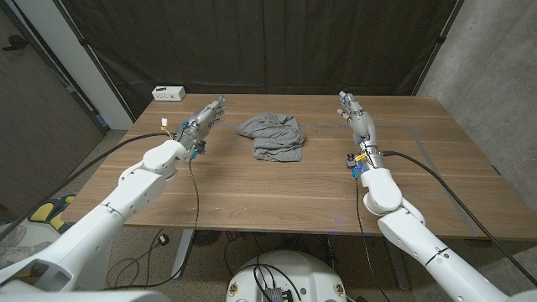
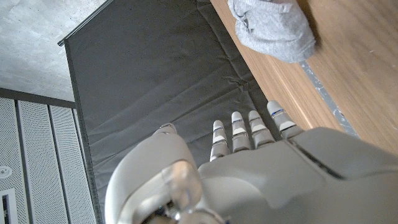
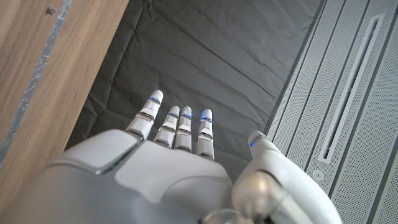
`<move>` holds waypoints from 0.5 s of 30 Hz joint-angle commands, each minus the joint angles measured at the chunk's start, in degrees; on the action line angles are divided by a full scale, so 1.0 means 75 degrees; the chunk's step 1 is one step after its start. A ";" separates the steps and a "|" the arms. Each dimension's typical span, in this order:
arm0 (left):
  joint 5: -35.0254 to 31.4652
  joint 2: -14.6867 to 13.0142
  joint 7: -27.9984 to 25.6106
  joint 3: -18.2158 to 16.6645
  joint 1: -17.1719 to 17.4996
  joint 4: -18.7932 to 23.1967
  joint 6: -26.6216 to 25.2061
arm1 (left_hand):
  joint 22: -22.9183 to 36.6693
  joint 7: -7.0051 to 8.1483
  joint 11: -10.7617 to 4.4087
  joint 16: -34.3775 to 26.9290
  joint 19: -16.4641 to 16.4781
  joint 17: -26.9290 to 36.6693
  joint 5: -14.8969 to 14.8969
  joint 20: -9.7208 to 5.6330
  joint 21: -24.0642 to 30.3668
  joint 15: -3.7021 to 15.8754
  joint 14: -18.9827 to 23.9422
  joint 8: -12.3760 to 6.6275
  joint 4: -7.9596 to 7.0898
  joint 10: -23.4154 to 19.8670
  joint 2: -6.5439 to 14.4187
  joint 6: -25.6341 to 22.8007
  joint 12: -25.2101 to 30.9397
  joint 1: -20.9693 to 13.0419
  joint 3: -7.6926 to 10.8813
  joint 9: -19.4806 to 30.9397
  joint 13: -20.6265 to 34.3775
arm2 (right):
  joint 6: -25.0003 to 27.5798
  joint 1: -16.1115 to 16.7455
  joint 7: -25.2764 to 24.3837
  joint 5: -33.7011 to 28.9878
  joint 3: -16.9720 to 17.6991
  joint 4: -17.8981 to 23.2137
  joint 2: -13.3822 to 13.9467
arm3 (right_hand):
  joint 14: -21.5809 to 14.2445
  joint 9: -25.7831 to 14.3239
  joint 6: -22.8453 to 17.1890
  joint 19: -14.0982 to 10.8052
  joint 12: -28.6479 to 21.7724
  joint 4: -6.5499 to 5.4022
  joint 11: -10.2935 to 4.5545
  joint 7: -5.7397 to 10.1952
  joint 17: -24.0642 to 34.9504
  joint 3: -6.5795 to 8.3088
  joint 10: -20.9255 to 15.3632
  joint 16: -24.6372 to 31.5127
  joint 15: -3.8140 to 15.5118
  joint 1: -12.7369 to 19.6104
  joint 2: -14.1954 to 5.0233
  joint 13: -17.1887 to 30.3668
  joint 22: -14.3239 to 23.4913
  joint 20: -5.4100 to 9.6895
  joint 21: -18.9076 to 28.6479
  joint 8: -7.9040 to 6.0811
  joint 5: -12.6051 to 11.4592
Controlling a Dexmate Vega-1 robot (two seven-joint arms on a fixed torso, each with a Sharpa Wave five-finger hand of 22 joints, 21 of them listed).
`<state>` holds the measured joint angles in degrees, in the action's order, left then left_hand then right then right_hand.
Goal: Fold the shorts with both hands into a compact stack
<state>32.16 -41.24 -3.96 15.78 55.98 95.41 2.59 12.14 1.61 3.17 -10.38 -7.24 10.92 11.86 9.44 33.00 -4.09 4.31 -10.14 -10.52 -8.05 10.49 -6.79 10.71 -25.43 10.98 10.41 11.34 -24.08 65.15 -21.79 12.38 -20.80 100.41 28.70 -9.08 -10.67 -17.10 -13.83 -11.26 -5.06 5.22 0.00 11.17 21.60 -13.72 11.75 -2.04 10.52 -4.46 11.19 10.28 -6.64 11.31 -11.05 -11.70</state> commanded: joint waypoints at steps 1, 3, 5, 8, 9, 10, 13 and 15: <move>-0.0139 -0.0164 -0.0819 -0.0291 0.1029 0.0627 0.0727 | 0.0012 0.0038 -0.0005 0.0000 -0.0040 0.0023 -0.0011 0.0042 -0.0030 -0.0035 -0.0142 0.0031 0.0056 0.0062 -0.0037 0.0065 0.0014 0.0103 -0.0007 0.0002 0.0015 | -0.0118 0.0064 0.0448 0.0590 0.0303 -0.0405 0.0136 | -0.0044 -0.0002 -0.0050 -0.0035 -0.0057 0.0039 0.0010 0.0036 0.0011 0.0029 -0.0054 -0.0034 -0.0007 0.0049 -0.0003 0.0019 0.0018 0.0006 0.0029 -0.0023 -0.0057; -0.0149 -0.0086 -0.0922 -0.0305 0.1123 0.0643 0.0833 | 0.0012 0.0054 -0.0004 -0.0008 -0.0030 0.0022 -0.0010 0.0029 -0.0026 -0.0026 -0.0145 0.0019 0.0061 0.0070 -0.0041 0.0060 0.0020 0.0124 -0.0006 0.0002 0.0015 | -0.0025 0.0132 0.0443 0.0642 0.0399 -0.0351 0.0232 | -0.0035 -0.0002 -0.0048 -0.0026 -0.0055 0.0040 0.0012 0.0036 0.0010 0.0028 -0.0050 -0.0038 -0.0023 0.0046 -0.0002 0.0019 0.0018 0.0012 0.0027 -0.0022 -0.0059; -0.0095 -0.0033 -0.0883 -0.0278 0.1152 0.0613 0.0883 | 0.0012 0.0053 -0.0002 -0.0015 -0.0011 0.0021 -0.0010 0.0037 -0.0019 -0.0030 -0.0144 0.0010 0.0065 0.0072 -0.0043 0.0053 0.0025 0.0138 -0.0005 0.0002 0.0015 | -0.0134 0.0185 0.0444 0.0749 0.0456 -0.0449 0.0194 | -0.0020 -0.0003 -0.0051 -0.0023 -0.0055 0.0039 0.0012 0.0037 0.0010 0.0029 -0.0051 -0.0043 -0.0027 0.0043 -0.0006 0.0019 0.0018 0.0014 0.0027 -0.0022 -0.0060; -0.0103 0.0064 -0.0930 -0.0205 0.1115 0.0558 0.0878 | 0.0011 0.0049 0.0007 -0.0015 -0.0023 0.0019 -0.0009 0.0037 -0.0023 -0.0040 -0.0172 0.0002 0.0071 0.0081 -0.0047 0.0059 0.0033 0.0165 -0.0003 0.0001 0.0014 | 0.0088 0.0219 0.0454 0.0875 0.0495 -0.0396 0.0249 | -0.0013 -0.0003 -0.0055 -0.0018 -0.0052 0.0040 0.0013 0.0033 0.0010 0.0030 -0.0047 -0.0046 -0.0035 0.0040 -0.0010 0.0019 0.0019 0.0017 0.0026 -0.0023 -0.0063; -0.0047 0.0083 -0.0840 -0.0184 0.1071 0.0501 0.0896 | 0.0011 0.0043 0.0011 -0.0013 -0.0023 0.0019 -0.0009 0.0034 -0.0024 -0.0041 -0.0182 0.0001 0.0072 0.0084 -0.0047 0.0061 0.0035 0.0171 -0.0003 0.0001 0.0014 | 0.0109 0.0226 0.0422 0.0821 0.0489 -0.0381 0.0258 | -0.0007 -0.0003 -0.0050 -0.0016 -0.0052 0.0041 0.0013 0.0028 0.0010 0.0030 -0.0046 -0.0049 -0.0039 0.0040 -0.0011 0.0019 0.0019 0.0014 0.0026 -0.0021 -0.0063; -0.0020 0.0111 -0.0759 -0.0166 0.1035 0.0429 0.0967 | 0.0011 0.0025 0.0037 -0.0013 -0.0025 0.0018 -0.0008 0.0044 -0.0025 -0.0044 -0.0202 0.0009 0.0075 0.0126 -0.0048 0.0097 0.0025 0.0189 -0.0001 0.0001 0.0014 | 0.0122 0.0240 0.0393 0.0766 0.0472 -0.0356 0.0259 | 0.0006 -0.0003 -0.0053 -0.0010 -0.0053 0.0041 0.0021 0.0024 0.0010 0.0031 -0.0048 -0.0054 -0.0037 0.0038 -0.0014 0.0019 0.0019 0.0017 0.0025 -0.0021 -0.0064; -0.0132 0.0206 -0.0740 -0.0097 0.0971 0.0244 0.1187 | 0.0011 0.0017 0.0068 -0.0013 -0.0026 0.0017 -0.0004 0.0041 -0.0025 -0.0072 -0.0244 0.0003 0.0079 0.0159 -0.0047 0.0119 0.0030 0.0231 0.0003 0.0000 0.0014 | 0.0249 0.0360 0.0310 0.0681 0.0422 -0.0161 0.0273 | 0.0026 -0.0003 -0.0045 -0.0001 -0.0041 0.0041 0.0025 0.0021 0.0010 0.0031 -0.0022 -0.0060 -0.0043 0.0032 -0.0017 0.0020 0.0020 0.0027 0.0024 -0.0017 -0.0067; -0.0064 0.0280 -0.0584 -0.0070 0.0951 0.0082 0.1382 | 0.0011 0.0017 0.0064 -0.0019 -0.0020 0.0016 -0.0003 0.0040 -0.0022 -0.0070 -0.0247 -0.0001 0.0081 0.0160 -0.0046 0.0125 0.0036 0.0246 0.0005 0.0000 0.0014 | 0.0424 0.0549 0.0058 0.0515 0.0422 0.0082 0.0261 | 0.0028 -0.0003 -0.0047 0.0003 -0.0038 0.0043 0.0026 0.0018 0.0009 0.0032 -0.0014 -0.0061 -0.0053 0.0030 -0.0021 0.0020 0.0020 0.0025 0.0023 -0.0017 -0.0069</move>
<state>31.46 -41.00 -9.26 14.38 62.59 98.67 8.53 12.13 1.73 3.48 -10.38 -7.30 10.92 11.87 9.51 33.00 -4.40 2.78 -10.14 -10.30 -6.94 10.25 -6.04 10.71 -24.00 10.76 10.42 11.34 -23.94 66.41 -19.22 16.94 -18.13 98.10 30.09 -9.09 -10.67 -17.10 -13.83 -11.26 -5.06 5.22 0.00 11.17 21.60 -13.72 11.40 -2.04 10.52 -4.46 11.19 10.27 -6.65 11.31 -11.04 -11.70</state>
